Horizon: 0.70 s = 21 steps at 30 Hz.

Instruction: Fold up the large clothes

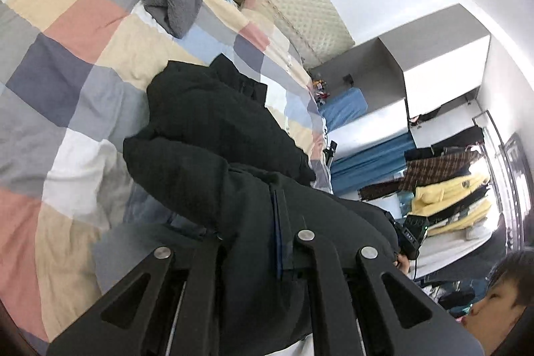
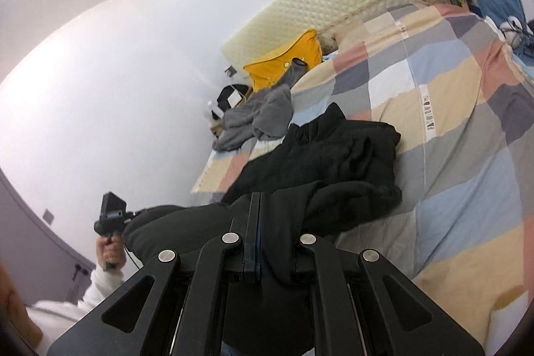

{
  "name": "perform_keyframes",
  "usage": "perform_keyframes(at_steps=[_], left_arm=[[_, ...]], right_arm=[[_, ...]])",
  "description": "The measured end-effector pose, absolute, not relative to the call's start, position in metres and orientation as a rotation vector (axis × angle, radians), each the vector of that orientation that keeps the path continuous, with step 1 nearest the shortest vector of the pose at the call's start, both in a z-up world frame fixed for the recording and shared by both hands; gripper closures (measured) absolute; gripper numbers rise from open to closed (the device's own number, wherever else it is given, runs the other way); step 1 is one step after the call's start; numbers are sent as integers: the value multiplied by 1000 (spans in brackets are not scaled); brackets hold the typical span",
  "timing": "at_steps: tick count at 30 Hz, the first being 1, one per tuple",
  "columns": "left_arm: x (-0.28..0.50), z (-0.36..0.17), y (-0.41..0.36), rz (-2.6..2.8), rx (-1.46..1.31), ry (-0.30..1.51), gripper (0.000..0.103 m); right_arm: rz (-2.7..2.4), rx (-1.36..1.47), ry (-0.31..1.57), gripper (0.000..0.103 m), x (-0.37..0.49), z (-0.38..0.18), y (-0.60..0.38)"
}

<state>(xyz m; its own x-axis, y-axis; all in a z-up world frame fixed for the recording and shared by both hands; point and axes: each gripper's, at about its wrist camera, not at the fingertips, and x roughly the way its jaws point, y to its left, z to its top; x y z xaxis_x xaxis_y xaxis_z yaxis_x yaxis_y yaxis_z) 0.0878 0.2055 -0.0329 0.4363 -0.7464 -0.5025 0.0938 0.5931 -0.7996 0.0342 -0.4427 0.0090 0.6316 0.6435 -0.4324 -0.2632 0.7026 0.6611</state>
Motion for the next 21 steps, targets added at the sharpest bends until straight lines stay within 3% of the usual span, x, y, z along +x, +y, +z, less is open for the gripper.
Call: perform_keyframes(at_steps=[11,21], left_arm=[[171,-32,215,-471,-872,1063,95],[197,-9,200,-415,-824,1084,95]], right_arm=[[442,689,676,98,117,6,-446],[360,840,661,98,170,-10,-466]])
